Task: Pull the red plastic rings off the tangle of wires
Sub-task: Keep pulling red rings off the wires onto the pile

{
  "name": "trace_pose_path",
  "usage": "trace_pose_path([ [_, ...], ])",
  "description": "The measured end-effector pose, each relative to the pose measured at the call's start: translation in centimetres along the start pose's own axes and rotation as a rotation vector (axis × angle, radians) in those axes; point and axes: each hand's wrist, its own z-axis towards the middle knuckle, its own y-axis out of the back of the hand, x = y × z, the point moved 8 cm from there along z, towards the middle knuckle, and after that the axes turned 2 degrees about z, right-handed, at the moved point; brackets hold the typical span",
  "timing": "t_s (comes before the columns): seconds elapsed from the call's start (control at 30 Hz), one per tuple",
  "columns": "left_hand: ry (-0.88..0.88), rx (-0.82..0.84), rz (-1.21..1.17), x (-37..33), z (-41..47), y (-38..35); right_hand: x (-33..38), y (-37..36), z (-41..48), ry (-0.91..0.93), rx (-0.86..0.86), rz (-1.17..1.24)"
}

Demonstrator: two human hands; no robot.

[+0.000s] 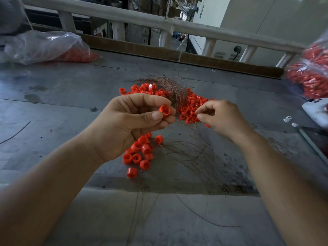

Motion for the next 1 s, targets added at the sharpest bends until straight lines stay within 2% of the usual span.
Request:
trace_pose_path([
  [0.17, 0.004, -0.001, -0.004, 0.1, 0.0, 0.1, -0.2, -0.2, 0.4, 0.039, -0.032, -0.106],
  [0.33, 0.007, -0.002, -0.003, 0.0, 0.1, 0.0, -1.7, 2.0, 0.6, -0.049, -0.101, -0.196],
  [0.5, 0.009, -0.009, -0.001, 0.0, 0.1, 0.0, -2.8, 0.3, 0.2, -0.155, 0.172, -0.206],
  [0.77, 0.013, -0.015, 0.011, 0.2, 0.1, 0.1, -2.2, -0.4, 0.3, -0.076, 0.167, -0.293],
  [0.87, 0.011, -0.016, 0.013, 0.2, 0.1, 0.1, -1.4, -0.1, 0.2, -0.055, 0.127, -0.237],
  [1.0, 0.019, -0.026, 0.025, 0.2, 0.1, 0.3, 0.8, 1.0, -0.3, 0.005, 0.049, 0.043],
])
